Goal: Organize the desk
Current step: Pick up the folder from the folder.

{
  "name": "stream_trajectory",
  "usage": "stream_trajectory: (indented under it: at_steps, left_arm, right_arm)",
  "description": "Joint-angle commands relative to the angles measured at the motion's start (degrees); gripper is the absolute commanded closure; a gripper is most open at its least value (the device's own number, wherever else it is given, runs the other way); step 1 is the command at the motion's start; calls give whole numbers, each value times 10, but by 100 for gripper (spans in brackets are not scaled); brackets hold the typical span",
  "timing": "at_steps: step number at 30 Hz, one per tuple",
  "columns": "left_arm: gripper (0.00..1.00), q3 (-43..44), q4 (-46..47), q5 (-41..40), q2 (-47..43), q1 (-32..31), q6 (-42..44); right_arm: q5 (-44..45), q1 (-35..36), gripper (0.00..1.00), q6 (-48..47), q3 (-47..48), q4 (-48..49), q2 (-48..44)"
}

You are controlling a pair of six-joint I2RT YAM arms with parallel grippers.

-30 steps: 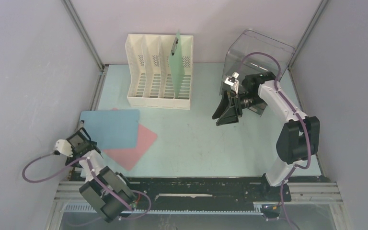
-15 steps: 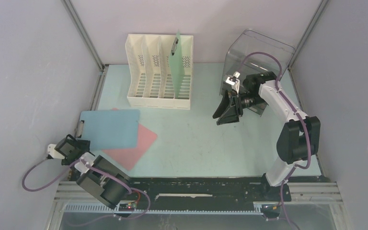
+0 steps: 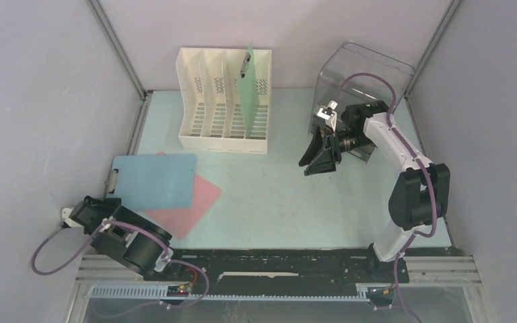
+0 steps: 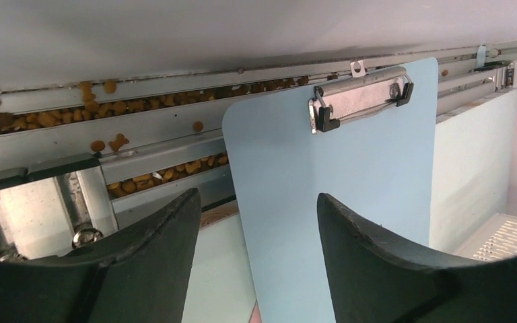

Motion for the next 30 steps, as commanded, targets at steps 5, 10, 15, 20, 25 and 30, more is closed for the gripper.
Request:
stream_trajectory:
  at_steps: [5,10,15,20,25,30]
  left_arm:
    - [31,2,87,76,67,16,-22]
    - [33,11,105,100,110,18,-45]
    - [52,19,147,149,170,19,-78]
    - [84,16,188,187,193,19,-94]
    - [96,1,201,186,131,14,-99]
    - [100,-10,191,174,36,-9,-98]
  right_arm:
    - [-17,-5,25,-14,12,-26,-19]
    - [-16,-4,25,-16,12,-25,-18]
    - [-14,-5,25,-17,13,-25,-18]
    - [-14,-4,25,-17,13,-25,-18]
    - [-14,-3,25,-19,13,-25,-21]
    - [-12,5,25,-19,14,-25,-23]
